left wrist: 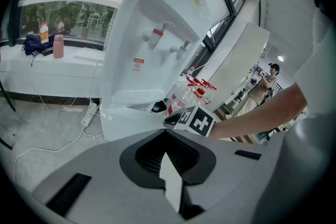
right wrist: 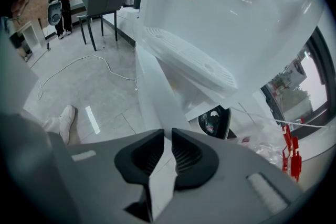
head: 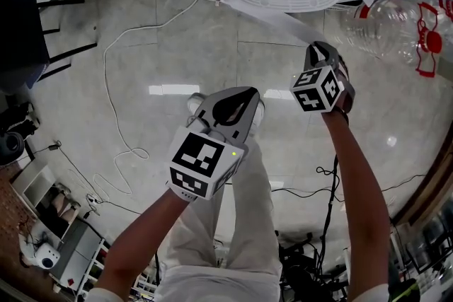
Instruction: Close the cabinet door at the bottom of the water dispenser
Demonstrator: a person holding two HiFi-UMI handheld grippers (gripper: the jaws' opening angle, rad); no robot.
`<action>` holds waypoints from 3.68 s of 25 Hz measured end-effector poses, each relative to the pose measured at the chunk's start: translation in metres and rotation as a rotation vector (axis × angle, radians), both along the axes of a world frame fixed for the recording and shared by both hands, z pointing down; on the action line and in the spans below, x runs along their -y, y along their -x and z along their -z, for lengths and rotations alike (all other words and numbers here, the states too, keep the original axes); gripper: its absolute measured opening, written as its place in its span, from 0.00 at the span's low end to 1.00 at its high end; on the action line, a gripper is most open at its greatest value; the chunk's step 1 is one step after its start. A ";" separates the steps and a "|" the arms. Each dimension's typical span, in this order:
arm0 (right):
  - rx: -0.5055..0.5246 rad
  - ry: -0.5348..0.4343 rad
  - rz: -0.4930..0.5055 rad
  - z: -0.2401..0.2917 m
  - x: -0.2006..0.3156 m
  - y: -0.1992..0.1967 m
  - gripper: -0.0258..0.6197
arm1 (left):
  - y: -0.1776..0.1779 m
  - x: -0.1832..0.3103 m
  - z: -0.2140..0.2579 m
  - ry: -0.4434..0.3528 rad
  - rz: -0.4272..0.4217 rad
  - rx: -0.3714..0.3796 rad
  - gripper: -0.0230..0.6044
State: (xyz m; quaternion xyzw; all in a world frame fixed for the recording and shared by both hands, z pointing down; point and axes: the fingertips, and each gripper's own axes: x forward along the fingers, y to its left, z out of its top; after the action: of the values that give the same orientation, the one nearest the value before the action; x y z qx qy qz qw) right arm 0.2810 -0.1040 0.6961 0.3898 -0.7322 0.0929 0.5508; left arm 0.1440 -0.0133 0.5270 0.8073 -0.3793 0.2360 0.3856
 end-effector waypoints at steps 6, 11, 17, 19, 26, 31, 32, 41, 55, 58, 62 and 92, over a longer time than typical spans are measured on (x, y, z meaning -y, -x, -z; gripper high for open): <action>0.021 0.007 0.019 0.000 0.014 -0.005 0.11 | -0.008 0.010 -0.001 -0.009 -0.005 -0.003 0.04; 0.038 -0.009 0.010 0.000 0.026 -0.011 0.10 | -0.014 0.018 -0.003 -0.022 -0.011 -0.012 0.04; 0.046 0.017 -0.025 -0.013 0.037 -0.022 0.05 | -0.017 0.032 -0.003 -0.036 0.003 -0.015 0.04; 0.074 -0.010 -0.047 -0.014 0.040 -0.024 0.05 | -0.019 0.033 -0.003 -0.037 0.002 -0.017 0.04; 0.152 -0.039 -0.135 -0.010 0.056 -0.017 0.06 | -0.018 0.036 -0.003 -0.043 0.005 -0.017 0.04; 0.171 -0.027 -0.200 -0.007 0.063 -0.015 0.11 | -0.017 0.033 -0.004 -0.036 0.008 -0.023 0.04; 0.175 -0.024 -0.210 -0.007 0.063 -0.015 0.13 | -0.016 0.033 -0.004 -0.035 0.008 -0.025 0.04; 0.228 -0.016 -0.309 -0.008 0.068 -0.018 0.14 | -0.001 0.035 -0.007 -0.031 0.018 -0.024 0.04; 0.392 -0.017 -0.497 -0.010 0.090 -0.020 0.14 | 0.003 0.048 -0.010 -0.029 0.037 -0.025 0.04; 0.414 -0.015 -0.513 -0.009 0.094 -0.020 0.14 | 0.002 0.049 -0.009 -0.028 0.037 -0.027 0.04; 0.466 -0.024 -0.545 -0.006 0.102 -0.020 0.14 | 0.001 0.051 -0.008 -0.027 0.038 -0.029 0.04; 0.460 -0.026 -0.425 0.081 0.055 -0.010 0.16 | 0.015 0.026 0.055 -0.041 0.020 -0.018 0.04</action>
State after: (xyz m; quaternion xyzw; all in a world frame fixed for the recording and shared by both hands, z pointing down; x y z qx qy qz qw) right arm 0.2908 -0.1588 0.6154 0.5099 -0.7408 0.2824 0.3339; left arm 0.1285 -0.0388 0.4716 0.8133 -0.3888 0.2172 0.3744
